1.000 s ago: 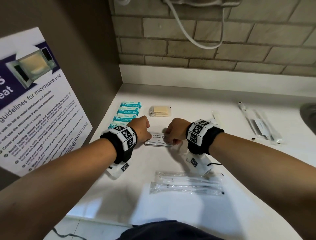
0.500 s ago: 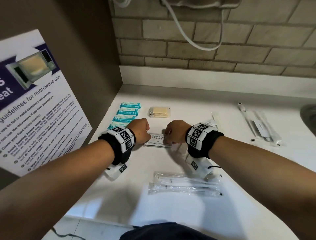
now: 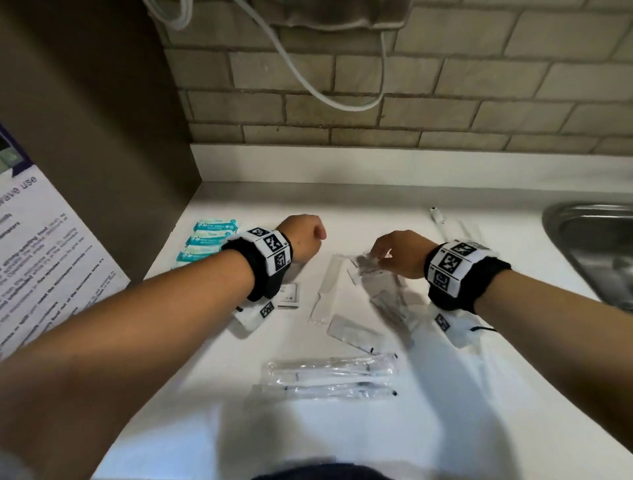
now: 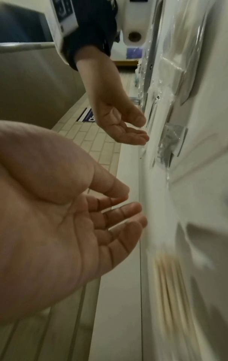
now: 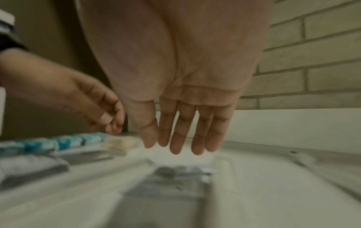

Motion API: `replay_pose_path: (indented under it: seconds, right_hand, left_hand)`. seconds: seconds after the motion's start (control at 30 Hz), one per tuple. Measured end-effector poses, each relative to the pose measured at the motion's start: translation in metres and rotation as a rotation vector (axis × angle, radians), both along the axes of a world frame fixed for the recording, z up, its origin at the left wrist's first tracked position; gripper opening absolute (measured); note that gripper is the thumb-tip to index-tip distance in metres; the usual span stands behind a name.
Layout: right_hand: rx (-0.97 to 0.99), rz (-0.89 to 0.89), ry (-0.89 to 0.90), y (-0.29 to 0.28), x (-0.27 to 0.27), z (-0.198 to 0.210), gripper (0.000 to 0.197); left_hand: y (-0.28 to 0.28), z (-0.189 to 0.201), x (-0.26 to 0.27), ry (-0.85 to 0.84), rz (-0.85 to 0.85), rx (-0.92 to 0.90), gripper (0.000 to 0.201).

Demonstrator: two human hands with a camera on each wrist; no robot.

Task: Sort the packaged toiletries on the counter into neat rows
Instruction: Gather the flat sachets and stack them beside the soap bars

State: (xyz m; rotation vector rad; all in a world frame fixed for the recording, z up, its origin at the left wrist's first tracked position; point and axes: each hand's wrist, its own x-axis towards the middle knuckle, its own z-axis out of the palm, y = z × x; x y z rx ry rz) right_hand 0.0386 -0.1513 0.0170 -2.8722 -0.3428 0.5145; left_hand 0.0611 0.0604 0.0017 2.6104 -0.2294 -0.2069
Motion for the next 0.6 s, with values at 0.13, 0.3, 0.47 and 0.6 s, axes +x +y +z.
replay_pose_path:
  seconds: [0.13,0.3,0.47,0.6]
  right_hand:
    - [-0.07,0.076,0.044,-0.018,-0.002,-0.012,0.038]
    - [-0.088,0.145,0.001,-0.022,0.006,-0.024,0.031]
    - [-0.138,0.157,-0.044,-0.026,0.01,-0.028,0.013]
    - [-0.128,0.193,-0.012,-0.026,0.021,-0.032,0.019]
  left_hand:
    - [-0.048,-0.01,0.027,-0.01,-0.08,0.042,0.029]
    - [-0.089,-0.031,0.042,0.061,-0.132,0.217,0.022]
    - [-0.102,-0.037,0.048,0.087,-0.141,0.338,0.027]
    - [-0.107,-0.034,0.047,0.149,-0.103,0.349,0.022]
